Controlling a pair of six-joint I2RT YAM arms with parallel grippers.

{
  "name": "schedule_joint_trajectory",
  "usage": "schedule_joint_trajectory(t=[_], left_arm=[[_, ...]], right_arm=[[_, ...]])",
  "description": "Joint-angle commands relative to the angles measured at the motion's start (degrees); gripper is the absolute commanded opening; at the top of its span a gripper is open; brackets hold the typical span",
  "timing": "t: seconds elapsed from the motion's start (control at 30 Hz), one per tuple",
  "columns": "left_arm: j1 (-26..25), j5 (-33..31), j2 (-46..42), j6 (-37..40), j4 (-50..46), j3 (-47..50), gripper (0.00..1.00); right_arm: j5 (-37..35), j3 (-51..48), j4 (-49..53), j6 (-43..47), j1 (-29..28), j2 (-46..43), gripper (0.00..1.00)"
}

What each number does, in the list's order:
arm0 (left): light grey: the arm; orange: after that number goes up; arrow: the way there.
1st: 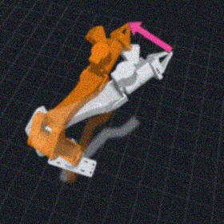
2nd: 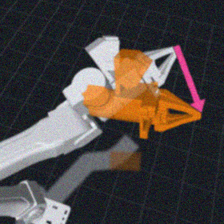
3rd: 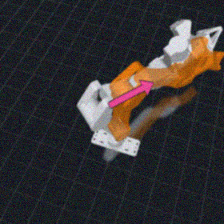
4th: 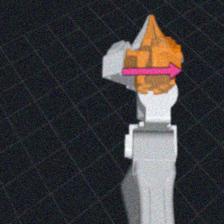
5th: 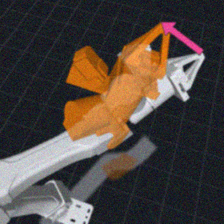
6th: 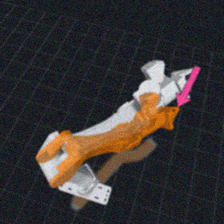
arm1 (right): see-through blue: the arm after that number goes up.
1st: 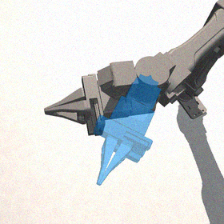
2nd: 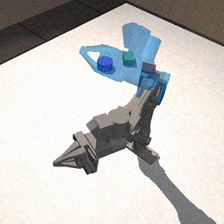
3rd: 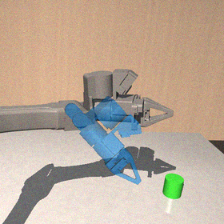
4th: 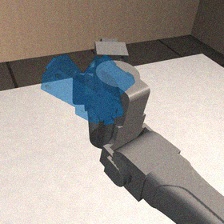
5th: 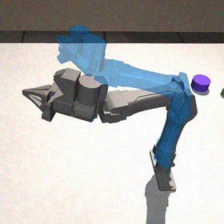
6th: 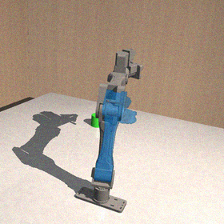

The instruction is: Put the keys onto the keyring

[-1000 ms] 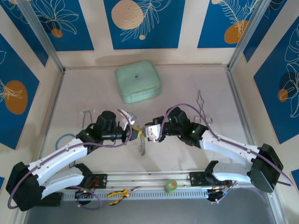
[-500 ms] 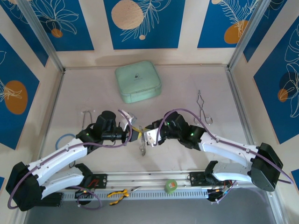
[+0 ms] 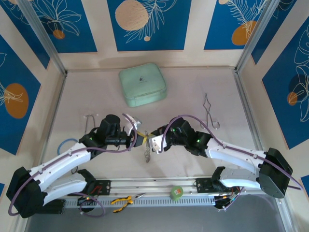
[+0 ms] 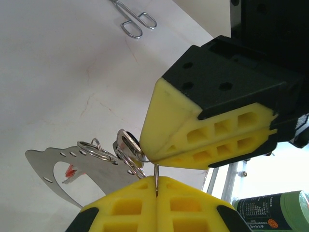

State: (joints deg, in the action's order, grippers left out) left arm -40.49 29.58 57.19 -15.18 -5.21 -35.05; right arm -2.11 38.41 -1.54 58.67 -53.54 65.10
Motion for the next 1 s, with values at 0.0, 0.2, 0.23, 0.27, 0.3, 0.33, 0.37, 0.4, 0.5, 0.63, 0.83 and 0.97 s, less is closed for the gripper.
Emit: schedule_joint_trajectory(t=[0.0,0.2,0.23,0.27,0.3,0.33,0.37,0.4,0.5,0.63,0.83,0.97], left_arm=[[0.5,1.42,0.13,-0.46,0.99,-2.13,0.0],[0.57,1.36,0.2,-0.51,1.0,-2.17,0.0],[0.5,1.37,0.09,-0.47,1.0,-2.13,0.0],[0.5,1.36,0.03,-0.47,1.08,-2.13,0.0],[0.52,1.36,-0.03,-0.47,1.16,-2.13,0.0],[0.5,1.38,-0.01,-0.46,1.25,-2.09,0.0],[0.57,1.37,-0.06,-0.47,1.26,-2.09,0.0],[0.5,1.37,-0.06,-0.46,1.26,-2.04,0.0],[0.51,1.45,-0.31,-0.47,1.35,-2.04,0.0],[0.5,1.55,-0.32,-0.46,1.51,-1.95,0.0],[0.53,1.65,-0.1,-0.46,1.72,-1.95,0.0],[0.5,1.73,-0.07,-0.47,1.87,-1.91,0.0]], right_arm=[[0.12,-0.64,-2.38,-0.39,-0.21,-2.05,0.0],[3.38,-0.65,-1.46,-2.86,0.85,-3.58,0.0],[3.4,-0.64,-1.2,-2.83,0.96,-3.59,0.0],[3.48,-0.66,-0.86,-2.62,0.9,-3.57,0.0],[3.49,-0.6,-0.7,-2.59,0.89,-3.45,0.0],[3.4,-0.58,-0.72,-2.54,0.82,-3.33,0.0],[3.36,-0.63,-0.6,-2.45,0.82,-3.16,0.0],[3.25,-0.56,-0.74,-2.34,0.72,-2.93,0.0],[3.14,-0.35,-0.91,-2.24,0.49,-2.39,0.0],[3.67,-0.1,-1.17,-2.51,0.45,-2.09,0.0],[4.39,0.07,-1.0,-2.69,0.43,-1.6,0.0],[4.52,0.27,-0.83,-2.74,0.52,-1.14,0.0]])
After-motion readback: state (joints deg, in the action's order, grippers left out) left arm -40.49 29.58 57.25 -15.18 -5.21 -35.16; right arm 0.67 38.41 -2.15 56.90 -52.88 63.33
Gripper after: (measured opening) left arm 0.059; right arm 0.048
